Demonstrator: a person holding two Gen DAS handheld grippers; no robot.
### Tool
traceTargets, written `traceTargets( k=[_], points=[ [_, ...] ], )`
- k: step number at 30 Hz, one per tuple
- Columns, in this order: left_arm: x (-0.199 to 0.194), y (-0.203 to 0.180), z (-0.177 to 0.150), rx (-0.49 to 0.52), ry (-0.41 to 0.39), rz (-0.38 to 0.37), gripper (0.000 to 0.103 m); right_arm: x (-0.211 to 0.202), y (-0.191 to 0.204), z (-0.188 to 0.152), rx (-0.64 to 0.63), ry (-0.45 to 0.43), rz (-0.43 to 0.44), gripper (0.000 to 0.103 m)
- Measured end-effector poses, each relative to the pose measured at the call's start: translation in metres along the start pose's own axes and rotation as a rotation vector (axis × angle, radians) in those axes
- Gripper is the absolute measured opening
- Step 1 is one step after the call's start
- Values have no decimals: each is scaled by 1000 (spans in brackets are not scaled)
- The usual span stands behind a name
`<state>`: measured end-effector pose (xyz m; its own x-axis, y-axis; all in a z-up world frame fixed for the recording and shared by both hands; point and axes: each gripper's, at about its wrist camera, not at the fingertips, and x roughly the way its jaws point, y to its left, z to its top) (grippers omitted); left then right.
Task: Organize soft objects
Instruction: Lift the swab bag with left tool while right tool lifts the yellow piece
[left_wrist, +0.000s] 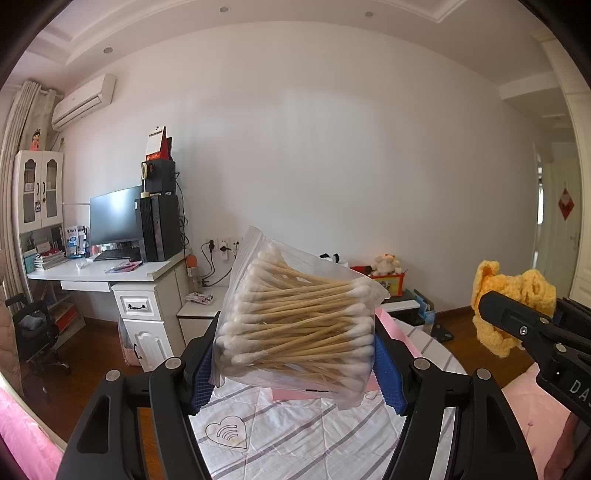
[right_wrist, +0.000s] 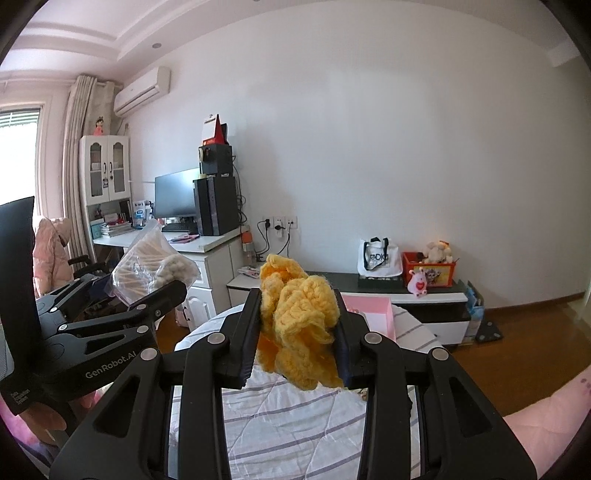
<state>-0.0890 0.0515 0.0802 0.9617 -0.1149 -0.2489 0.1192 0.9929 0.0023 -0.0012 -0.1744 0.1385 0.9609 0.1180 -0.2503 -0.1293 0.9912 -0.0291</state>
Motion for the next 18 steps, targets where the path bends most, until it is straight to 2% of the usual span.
traceTargets(
  k=[10, 18],
  points=[
    [19, -3, 26, -2, 21, -1, 68, 8, -1, 1, 4, 18, -10, 32],
    [32, -4, 31, 5, 56, -2, 68, 18, -2, -1, 15, 38, -19, 33]
  ],
)
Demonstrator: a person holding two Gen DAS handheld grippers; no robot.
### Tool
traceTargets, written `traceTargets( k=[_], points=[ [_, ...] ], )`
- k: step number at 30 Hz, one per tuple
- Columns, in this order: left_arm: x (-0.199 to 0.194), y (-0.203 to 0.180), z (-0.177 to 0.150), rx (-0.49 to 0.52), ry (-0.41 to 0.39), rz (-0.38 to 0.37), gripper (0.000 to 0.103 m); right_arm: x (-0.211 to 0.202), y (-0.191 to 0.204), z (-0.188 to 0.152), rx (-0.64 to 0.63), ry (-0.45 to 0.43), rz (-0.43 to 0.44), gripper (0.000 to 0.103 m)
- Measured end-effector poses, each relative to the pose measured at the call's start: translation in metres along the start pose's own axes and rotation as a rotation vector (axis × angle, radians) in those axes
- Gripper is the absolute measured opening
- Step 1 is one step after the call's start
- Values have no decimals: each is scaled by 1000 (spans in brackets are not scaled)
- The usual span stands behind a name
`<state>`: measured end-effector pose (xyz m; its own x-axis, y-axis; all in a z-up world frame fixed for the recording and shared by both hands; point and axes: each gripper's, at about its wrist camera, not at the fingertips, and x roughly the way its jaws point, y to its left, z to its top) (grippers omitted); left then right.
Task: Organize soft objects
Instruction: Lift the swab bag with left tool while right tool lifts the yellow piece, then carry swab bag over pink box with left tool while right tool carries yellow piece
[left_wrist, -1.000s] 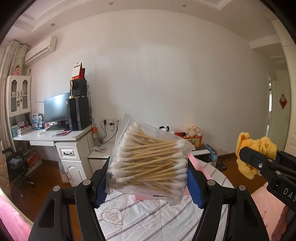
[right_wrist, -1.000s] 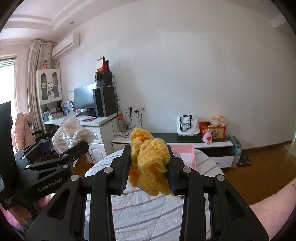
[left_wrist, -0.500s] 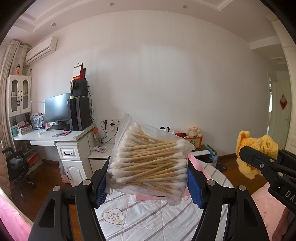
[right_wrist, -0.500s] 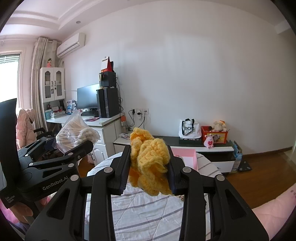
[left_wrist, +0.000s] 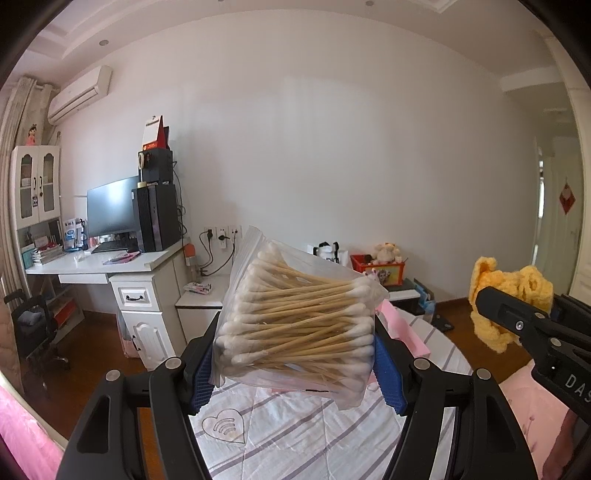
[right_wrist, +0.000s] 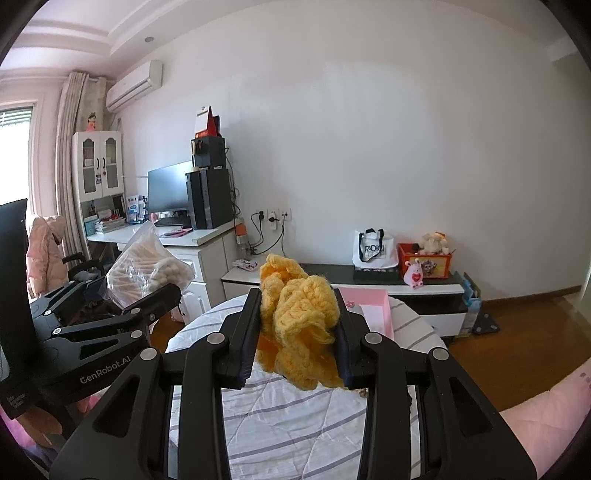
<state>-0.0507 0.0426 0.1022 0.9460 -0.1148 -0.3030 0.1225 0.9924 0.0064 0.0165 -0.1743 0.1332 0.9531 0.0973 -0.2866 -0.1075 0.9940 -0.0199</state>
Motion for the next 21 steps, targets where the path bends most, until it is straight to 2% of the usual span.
traceTargets(
  k=[13, 21],
  points=[
    [53, 3, 12, 17, 99, -13, 68, 39, -13, -12, 30, 97, 7, 34],
    [114, 0, 22, 26, 198, -18, 68, 76, -27, -24, 59, 174, -3, 34]
  ],
)
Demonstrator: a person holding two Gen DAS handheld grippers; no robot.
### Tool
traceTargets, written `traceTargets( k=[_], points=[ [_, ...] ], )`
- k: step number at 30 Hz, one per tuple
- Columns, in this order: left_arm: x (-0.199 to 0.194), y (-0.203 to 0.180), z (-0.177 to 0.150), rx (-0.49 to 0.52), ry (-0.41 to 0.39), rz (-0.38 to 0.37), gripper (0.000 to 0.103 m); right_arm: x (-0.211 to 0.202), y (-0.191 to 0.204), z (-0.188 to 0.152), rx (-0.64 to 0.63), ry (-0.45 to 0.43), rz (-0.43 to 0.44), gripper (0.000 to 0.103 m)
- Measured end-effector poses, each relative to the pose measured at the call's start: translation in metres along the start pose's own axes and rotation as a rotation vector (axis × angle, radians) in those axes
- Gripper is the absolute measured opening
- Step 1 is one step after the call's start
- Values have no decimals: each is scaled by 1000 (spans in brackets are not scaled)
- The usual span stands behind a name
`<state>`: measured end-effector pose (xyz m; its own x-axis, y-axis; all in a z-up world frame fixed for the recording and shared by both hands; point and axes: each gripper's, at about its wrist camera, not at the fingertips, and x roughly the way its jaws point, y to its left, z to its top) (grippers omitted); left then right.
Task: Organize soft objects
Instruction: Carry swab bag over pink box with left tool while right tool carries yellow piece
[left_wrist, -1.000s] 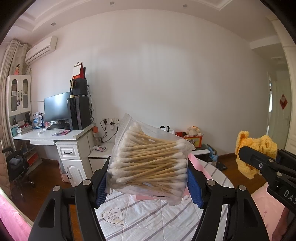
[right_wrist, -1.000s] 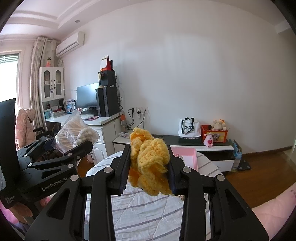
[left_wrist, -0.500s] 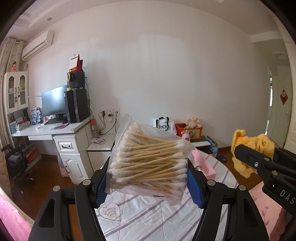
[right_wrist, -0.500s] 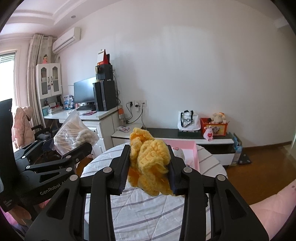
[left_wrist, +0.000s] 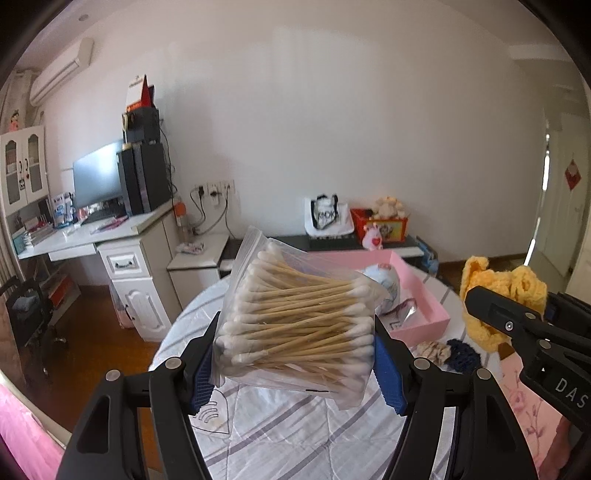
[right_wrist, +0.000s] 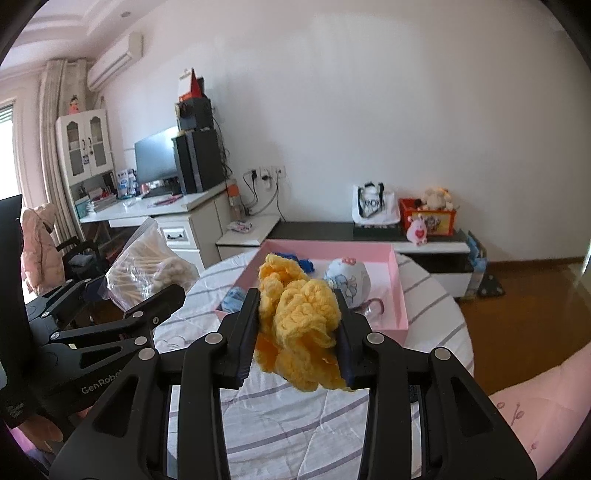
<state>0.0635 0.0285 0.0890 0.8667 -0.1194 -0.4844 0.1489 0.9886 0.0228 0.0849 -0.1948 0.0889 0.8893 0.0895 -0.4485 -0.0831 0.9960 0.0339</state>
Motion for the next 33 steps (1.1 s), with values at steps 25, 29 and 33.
traceTargets(
  k=[25, 29, 33],
  points=[
    [242, 0, 147, -30, 259, -74, 68, 154, -31, 6, 109, 256, -20, 34],
    [271, 10, 173, -30, 254, -79, 68, 162, -30, 17, 102, 250, -29, 35],
    [298, 17, 187, -23, 264, -93, 68, 171, -30, 29, 95, 246, -42, 35]
  ],
)
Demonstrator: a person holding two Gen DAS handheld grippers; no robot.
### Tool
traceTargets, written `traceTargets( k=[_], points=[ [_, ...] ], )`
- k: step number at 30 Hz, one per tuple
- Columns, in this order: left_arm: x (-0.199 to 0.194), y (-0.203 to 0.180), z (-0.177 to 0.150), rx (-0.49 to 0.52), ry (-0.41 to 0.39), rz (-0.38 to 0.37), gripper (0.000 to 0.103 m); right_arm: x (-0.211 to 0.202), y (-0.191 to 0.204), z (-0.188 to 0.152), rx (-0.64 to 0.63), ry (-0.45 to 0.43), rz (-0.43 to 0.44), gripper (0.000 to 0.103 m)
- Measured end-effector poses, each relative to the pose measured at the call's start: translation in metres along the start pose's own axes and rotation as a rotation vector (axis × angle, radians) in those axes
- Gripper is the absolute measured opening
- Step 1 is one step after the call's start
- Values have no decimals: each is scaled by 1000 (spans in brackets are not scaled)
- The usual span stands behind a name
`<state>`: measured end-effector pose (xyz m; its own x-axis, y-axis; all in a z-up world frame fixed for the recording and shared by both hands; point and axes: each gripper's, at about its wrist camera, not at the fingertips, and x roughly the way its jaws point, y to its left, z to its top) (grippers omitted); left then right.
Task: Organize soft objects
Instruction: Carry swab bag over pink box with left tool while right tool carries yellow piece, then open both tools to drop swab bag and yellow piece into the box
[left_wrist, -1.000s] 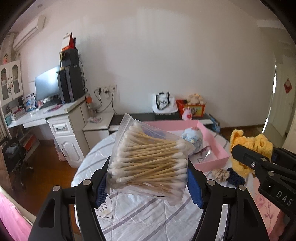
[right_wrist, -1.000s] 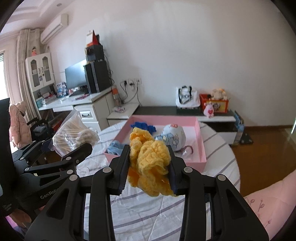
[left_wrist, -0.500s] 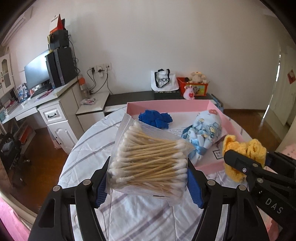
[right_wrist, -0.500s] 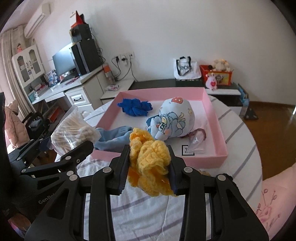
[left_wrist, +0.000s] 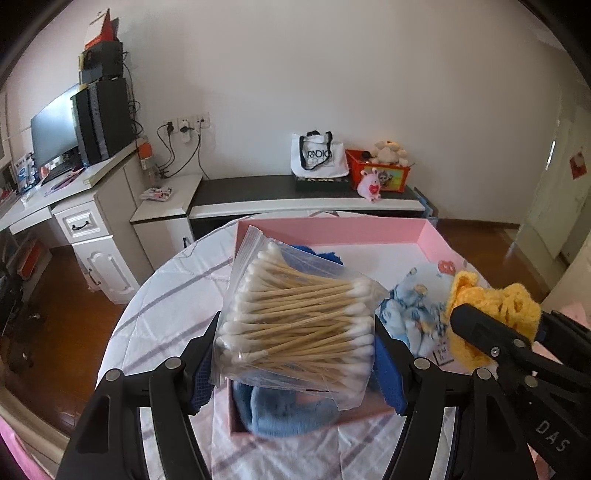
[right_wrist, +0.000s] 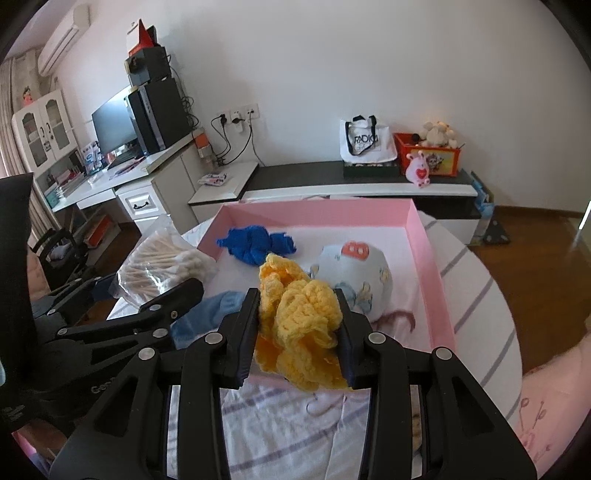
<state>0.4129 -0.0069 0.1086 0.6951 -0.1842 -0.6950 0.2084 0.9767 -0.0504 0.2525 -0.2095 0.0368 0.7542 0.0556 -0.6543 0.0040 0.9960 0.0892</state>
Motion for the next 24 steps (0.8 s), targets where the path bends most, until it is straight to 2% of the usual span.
traceTargets(
  k=[5, 8, 12, 19, 22, 24],
  points=[
    [36, 10, 24, 1, 13, 9, 69, 7, -4, 18, -3, -9, -41, 36],
    [58, 7, 22, -2, 40, -5, 69, 14, -7, 30, -10, -5, -62, 36],
    [94, 15, 32, -17, 94, -38, 69, 28, -11, 45, -16, 17, -86, 36],
    [142, 26, 51, -36, 142, -25, 70, 59, -14, 67, -65, 63, -117, 36],
    [153, 29, 56, -31, 150, -53, 77, 77, -19, 75, -73, 94, -127, 36],
    [157, 28, 57, -16, 150, -54, 84, 88, -21, 79, -71, 113, -127, 37]
  ],
)
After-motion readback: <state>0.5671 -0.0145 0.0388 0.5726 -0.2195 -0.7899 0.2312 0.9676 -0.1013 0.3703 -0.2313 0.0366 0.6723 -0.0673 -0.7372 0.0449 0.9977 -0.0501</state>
